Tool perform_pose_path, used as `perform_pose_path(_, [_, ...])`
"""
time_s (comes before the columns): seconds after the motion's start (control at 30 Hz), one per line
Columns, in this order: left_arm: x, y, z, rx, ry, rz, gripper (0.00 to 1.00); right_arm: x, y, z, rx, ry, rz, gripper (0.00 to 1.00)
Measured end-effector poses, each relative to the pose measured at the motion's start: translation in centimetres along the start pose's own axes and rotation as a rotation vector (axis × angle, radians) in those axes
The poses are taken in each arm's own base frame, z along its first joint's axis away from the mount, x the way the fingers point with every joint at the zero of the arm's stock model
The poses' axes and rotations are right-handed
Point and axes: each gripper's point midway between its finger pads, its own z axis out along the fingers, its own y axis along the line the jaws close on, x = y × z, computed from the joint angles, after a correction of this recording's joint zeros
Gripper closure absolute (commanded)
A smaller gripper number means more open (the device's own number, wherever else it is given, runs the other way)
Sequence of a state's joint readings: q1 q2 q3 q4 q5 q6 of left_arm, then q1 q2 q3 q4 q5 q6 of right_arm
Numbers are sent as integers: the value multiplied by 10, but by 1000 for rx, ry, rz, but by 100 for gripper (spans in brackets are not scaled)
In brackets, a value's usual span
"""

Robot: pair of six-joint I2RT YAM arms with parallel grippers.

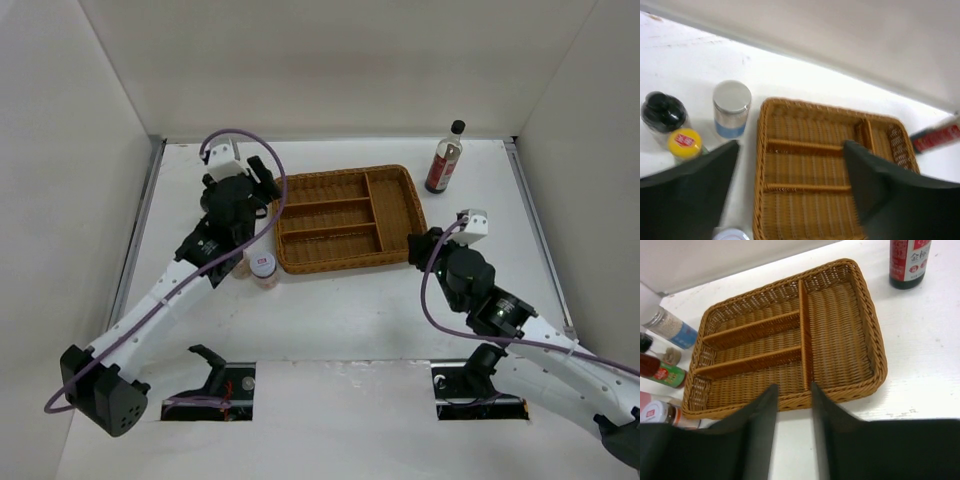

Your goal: Organize the condiment bottles

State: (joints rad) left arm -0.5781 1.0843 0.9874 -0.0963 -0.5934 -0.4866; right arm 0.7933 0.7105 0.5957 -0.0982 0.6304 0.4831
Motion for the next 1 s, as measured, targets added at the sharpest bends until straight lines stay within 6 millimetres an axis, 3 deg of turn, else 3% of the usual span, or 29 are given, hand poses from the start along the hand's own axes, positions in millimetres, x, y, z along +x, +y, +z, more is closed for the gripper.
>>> perform_pose_path(0.03, [-9, 2, 2, -12, -15, -2, 49, 2, 0, 0, -7, -1, 1, 44])
perform_pose_path(0.1, [-24, 8, 9, -41, -37, 2, 52, 4, 2, 0, -25, -3, 4, 37])
perform_pose_path(0.2, [-32, 14, 27, -88, -35, 19, 42, 8, 9, 2, -62, -5, 16, 29])
perform_pose_path(0.27, [-24, 17, 39, -114, -10, 45, 32, 13, 13, 5, -85, 2, 18, 27])
perform_pose_path(0.43, [8, 30, 59, -177, 87, 118, 29, 32, 24, 11, -140, 51, 6, 25])
perform_pose_path(0.6, [14, 48, 52, -224, 117, 145, 28, 33, 34, 12, -182, 57, 15, 23])
perform_pose_path(0.77, [14, 73, 29, -259, 114, 142, 33, 38, 37, 15, -192, 68, 12, 23])
perform_pose_path(1.0, [19, 81, 22, -257, 115, 138, 33, 44, 38, 18, -193, 86, 2, 26])
